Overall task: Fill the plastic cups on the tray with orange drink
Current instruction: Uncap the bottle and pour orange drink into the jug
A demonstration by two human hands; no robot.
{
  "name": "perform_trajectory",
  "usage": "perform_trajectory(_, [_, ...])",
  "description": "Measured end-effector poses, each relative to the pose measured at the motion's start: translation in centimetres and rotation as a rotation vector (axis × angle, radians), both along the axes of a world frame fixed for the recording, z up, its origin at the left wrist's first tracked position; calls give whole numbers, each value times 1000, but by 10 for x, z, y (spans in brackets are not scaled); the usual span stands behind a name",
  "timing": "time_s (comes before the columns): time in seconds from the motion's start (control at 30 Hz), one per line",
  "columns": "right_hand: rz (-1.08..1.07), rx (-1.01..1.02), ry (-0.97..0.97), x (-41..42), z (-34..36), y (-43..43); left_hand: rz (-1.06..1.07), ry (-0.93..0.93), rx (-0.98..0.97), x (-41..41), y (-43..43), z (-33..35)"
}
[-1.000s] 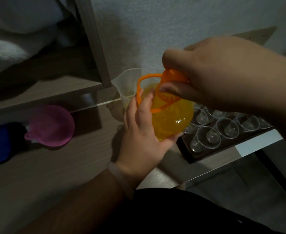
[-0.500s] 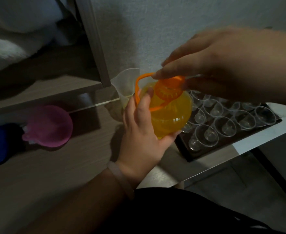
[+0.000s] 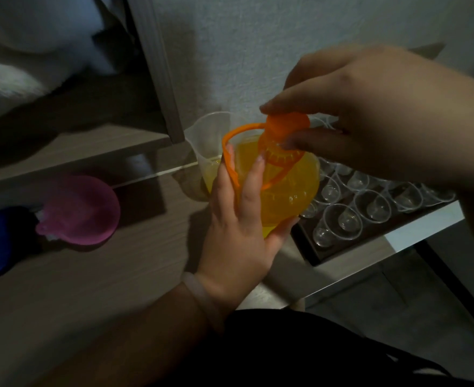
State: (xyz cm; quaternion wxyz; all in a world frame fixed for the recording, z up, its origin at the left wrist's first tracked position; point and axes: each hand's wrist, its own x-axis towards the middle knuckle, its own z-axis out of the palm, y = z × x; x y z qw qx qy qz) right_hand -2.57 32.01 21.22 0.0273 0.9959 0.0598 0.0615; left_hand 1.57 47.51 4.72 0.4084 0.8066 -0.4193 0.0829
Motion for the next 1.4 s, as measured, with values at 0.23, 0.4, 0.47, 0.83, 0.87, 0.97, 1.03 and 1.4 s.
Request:
perform_trajectory(0.23, [-112,72,-41,-4,-2,6,21,-122,37,0,3,0])
perform_trajectory(0.4, [-128,83,-36,-5,-4,8,-15,-115,-3,-1,4,3])
perform_trajectory(0.47, [-107,120,-46,-5,-4,6,-24,-115,-10,1,5,2])
perform_trajectory(0.83, [-158,152,-114,-3,-3,9,-46,-104,-17,2,5,2])
perform_trajectory(0.87, [-144,147,-123,-4,-1,10,-43,-106,-15,3,5,2])
perform_trajectory(0.97, [-110,176,-240,-9,-1,6,-46,-95,-19,2,5,2])
perform_trajectory(1.03, [-196,382,-381,-13,-5,-3,-46,-87,-16,2,5,3])
perform_trajectory(1.4, [-579,1566,-462,-97,-128,35,-61,-51,1,2,3,5])
